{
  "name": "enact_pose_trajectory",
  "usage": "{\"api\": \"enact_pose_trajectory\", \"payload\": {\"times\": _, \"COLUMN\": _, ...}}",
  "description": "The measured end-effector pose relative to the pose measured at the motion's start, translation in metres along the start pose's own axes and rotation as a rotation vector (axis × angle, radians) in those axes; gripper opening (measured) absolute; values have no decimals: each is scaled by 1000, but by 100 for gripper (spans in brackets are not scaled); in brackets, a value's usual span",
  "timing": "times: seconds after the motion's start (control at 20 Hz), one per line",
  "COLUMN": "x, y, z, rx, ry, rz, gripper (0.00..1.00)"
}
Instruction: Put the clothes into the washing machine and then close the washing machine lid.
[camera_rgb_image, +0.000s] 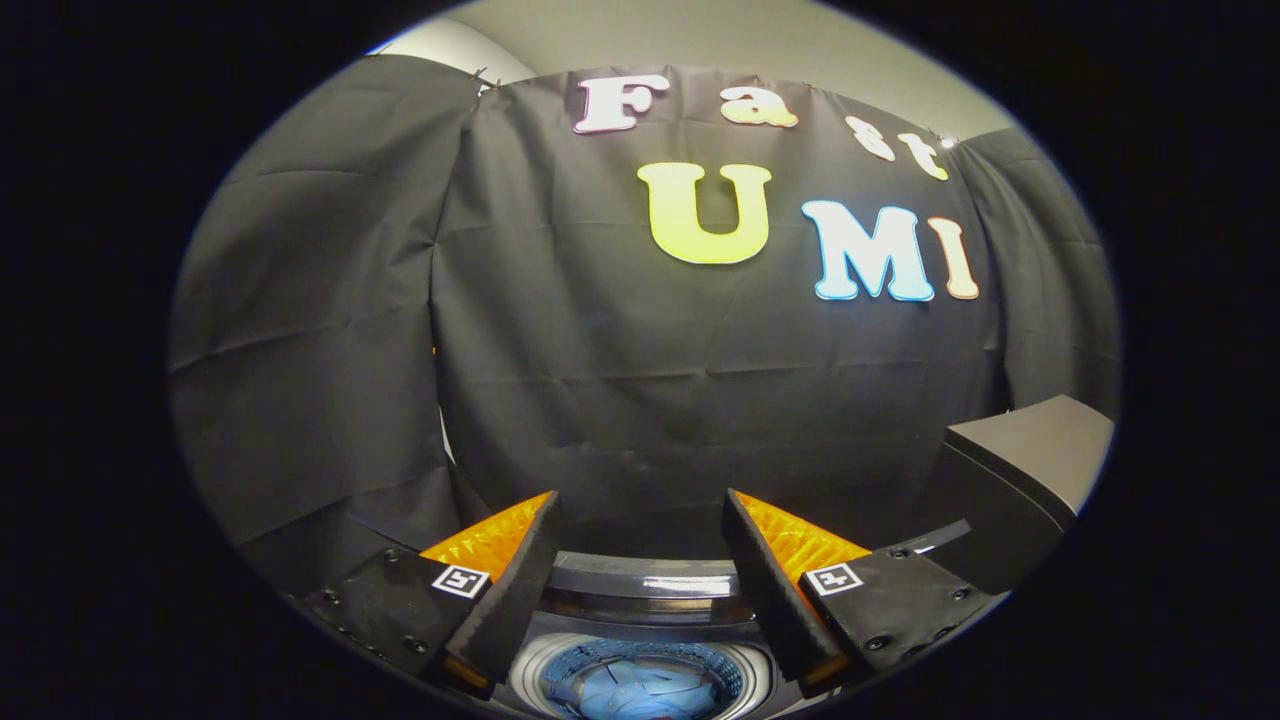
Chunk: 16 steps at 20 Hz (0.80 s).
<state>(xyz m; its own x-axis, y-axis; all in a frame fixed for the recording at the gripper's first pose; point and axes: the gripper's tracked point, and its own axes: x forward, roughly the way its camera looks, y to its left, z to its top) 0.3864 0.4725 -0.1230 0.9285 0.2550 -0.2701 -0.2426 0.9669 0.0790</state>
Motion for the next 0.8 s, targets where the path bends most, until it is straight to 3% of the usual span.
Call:
{"api": "enact_pose_trajectory", "payload": {"times": 0.55, "x": -32, "y": 5, "z": -32, "rx": 3, "ry": 31, "rz": 34, "gripper": 99}}
{"api": "enact_pose_trajectory", "payload": {"times": 0.8, "x": -45, "y": 7, "z": -80, "rx": 17, "ry": 138, "rz": 59, "gripper": 99}}
